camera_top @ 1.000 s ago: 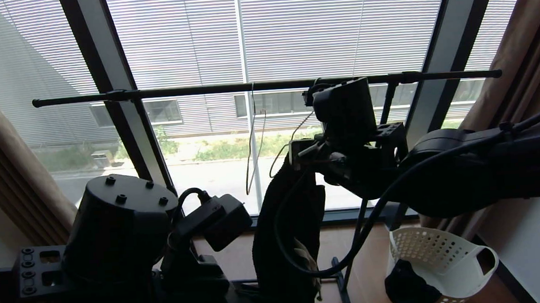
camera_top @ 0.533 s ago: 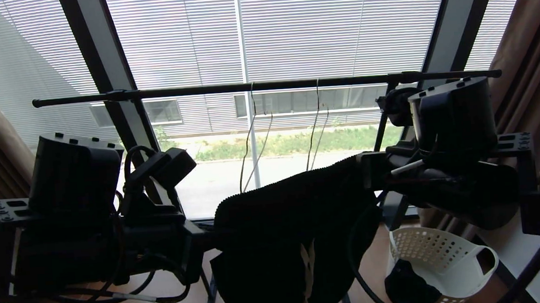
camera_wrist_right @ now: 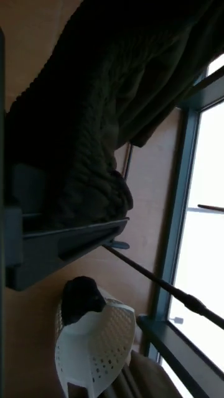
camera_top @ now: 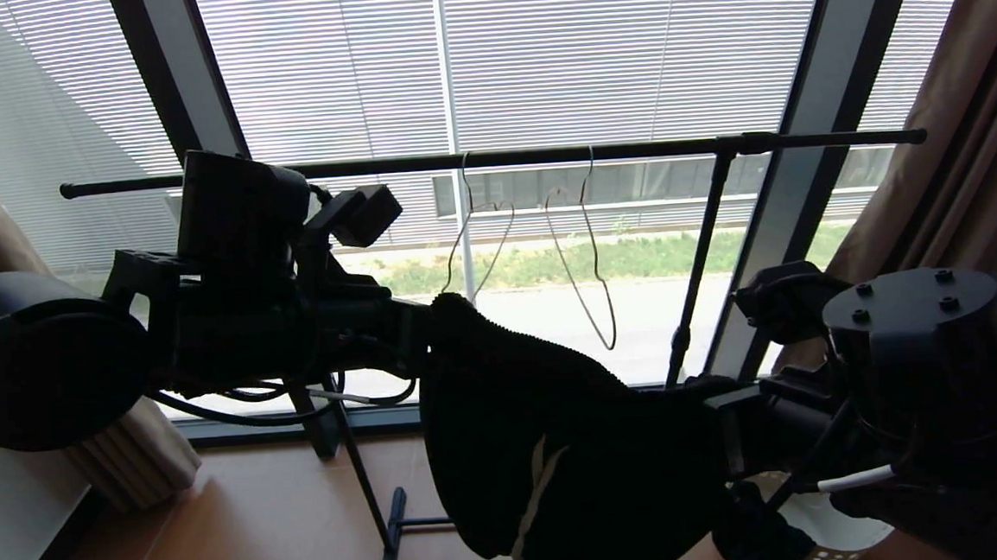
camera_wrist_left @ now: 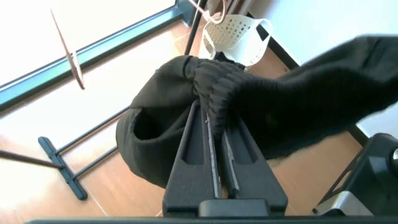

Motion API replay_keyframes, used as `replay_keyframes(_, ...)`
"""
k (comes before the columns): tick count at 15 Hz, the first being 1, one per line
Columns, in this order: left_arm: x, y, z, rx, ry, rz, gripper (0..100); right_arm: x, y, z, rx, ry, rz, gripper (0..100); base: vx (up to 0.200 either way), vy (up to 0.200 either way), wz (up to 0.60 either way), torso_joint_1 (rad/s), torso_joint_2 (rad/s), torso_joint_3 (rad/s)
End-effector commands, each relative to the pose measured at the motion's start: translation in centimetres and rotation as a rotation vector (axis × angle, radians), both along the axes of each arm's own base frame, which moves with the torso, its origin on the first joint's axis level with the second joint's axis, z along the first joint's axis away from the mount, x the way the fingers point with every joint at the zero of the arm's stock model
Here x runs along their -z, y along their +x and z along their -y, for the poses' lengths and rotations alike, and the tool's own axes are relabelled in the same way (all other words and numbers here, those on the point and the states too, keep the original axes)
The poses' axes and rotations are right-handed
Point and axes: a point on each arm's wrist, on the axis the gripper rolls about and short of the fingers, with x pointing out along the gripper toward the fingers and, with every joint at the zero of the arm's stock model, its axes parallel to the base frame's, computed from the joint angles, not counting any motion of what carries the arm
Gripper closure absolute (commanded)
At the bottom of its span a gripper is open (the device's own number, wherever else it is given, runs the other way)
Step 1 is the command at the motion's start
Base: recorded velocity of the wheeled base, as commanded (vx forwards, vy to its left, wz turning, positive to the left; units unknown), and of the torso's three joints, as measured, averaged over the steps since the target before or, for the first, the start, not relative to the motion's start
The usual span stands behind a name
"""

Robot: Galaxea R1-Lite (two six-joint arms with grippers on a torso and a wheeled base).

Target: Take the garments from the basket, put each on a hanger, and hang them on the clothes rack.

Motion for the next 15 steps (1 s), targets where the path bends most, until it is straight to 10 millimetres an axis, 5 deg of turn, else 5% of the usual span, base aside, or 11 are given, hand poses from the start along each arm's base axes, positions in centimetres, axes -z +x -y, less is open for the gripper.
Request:
replay_keyframes(1, -0.7, 0.8, 0.8, 0.008, -0.011, 0.019, 100, 1.7, -0.2, -0.1, -0.017, -0.045, -0.035, 100, 0.000, 0.000, 0.00, 0.000, 0.00, 0.000)
replay_keyframes(2, -1.2, 0.8, 0.8, 0.009, -0.012, 0.022, 100, 2.4, -0.2, -0.1, -0.028, -0.050, -0.044, 100, 0.000, 0.000, 0.00, 0.000, 0.00, 0.000)
replay_keyframes(3, -1.5, 0.7, 0.9, 0.013, -0.010, 0.019, 100, 3.0, -0.4, -0.1, -0.052, -0.060, -0.048, 0, 0.000, 0.000, 0.00, 0.000, 0.00, 0.000)
replay_keyframes(9, -4.6, 0.3, 1.5, -0.006, -0.012, 0.062, 100, 5.9, -1.3, 0.6, -0.262, -0.189, -0.051, 0, 0.000, 0.000, 0.00, 0.000, 0.00, 0.000)
replay_keyframes(15, -5.8, 0.3, 1.7, -0.100, 0.023, 0.110, 100, 5.6, -0.1, 0.3, -0.470, -0.202, 0.106, 0, 0.000, 0.000, 0.00, 0.000, 0.00, 0.000)
